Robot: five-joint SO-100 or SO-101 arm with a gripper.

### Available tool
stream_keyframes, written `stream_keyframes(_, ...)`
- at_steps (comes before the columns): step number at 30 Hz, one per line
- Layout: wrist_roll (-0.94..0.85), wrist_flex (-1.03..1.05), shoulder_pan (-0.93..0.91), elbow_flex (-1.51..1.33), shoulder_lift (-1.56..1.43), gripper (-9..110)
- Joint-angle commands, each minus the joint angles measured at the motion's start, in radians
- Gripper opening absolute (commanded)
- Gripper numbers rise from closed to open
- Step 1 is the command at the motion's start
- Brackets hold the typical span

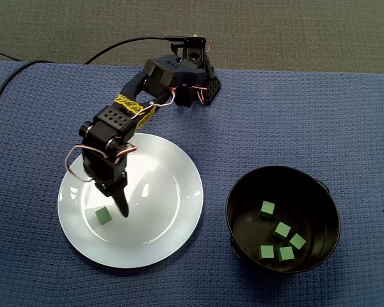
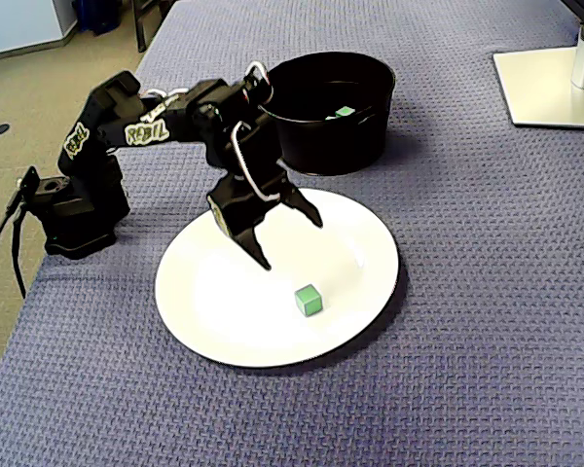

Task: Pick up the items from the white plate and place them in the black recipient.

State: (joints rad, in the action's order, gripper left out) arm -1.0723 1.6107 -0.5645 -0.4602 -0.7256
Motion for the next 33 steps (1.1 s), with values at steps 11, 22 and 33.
stream_keyframes(11, -0.023, -0.061, -0.021, 0.19, 0.156, 32)
stream_keyframes(22, -0.035, -0.107, -0.04, 0.276, 0.265, 30)
stream_keyframes(33, -0.04, -0.107, -0.04, 0.307, 0.311, 4)
